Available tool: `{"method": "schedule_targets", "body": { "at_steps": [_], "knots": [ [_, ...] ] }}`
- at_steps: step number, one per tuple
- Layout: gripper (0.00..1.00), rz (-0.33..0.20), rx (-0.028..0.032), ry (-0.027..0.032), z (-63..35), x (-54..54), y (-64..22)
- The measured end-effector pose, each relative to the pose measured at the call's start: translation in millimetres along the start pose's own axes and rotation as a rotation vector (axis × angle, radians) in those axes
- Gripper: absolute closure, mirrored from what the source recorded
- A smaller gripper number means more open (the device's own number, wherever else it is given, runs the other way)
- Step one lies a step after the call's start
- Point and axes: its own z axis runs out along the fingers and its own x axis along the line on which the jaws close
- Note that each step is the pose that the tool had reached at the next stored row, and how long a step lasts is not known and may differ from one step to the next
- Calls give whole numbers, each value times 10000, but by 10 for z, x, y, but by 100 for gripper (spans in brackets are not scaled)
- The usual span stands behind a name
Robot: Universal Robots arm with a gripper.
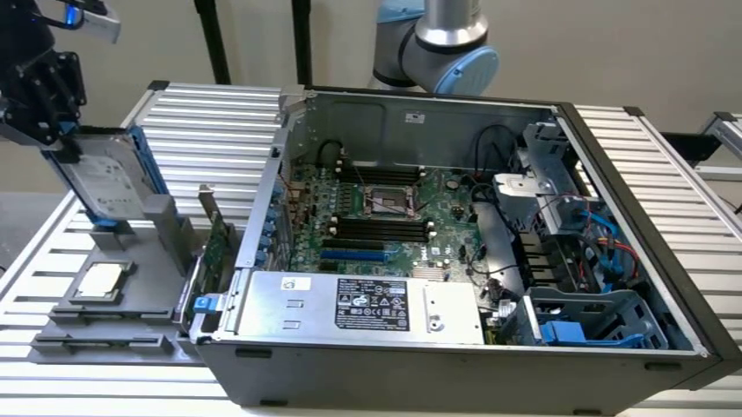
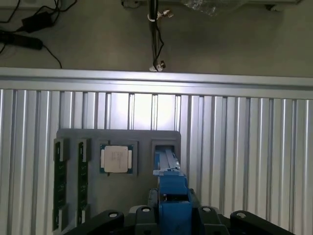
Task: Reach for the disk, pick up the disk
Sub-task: 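Pick up the disk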
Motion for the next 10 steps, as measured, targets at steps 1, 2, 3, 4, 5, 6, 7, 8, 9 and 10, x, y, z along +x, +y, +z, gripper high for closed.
{"method": "schedule_targets", "body": {
  "at_steps": [1, 2, 3, 4, 5, 6, 7, 8, 9, 10],
  "knots": [
    [67, -2, -2, 1, -45, 1, 1],
    [67, -5, -1, 0, -90, 1, 1],
    [67, -7, -1, 0, -135, 2, 1],
    [67, -11, -2, 1, -182, 4, 2],
    [67, -15, -1, 1, -231, 7, 2],
    [67, -19, -1, 1, -273, 10, 3],
    [67, -26, -2, 1, -318, 14, 2],
    [67, -36, -1, 1, -365, 19, -1],
    [67, -46, -1, 1, -410, 25, -7],
    [67, -56, -1, 1, -455, 32, -15]
  ]
}}
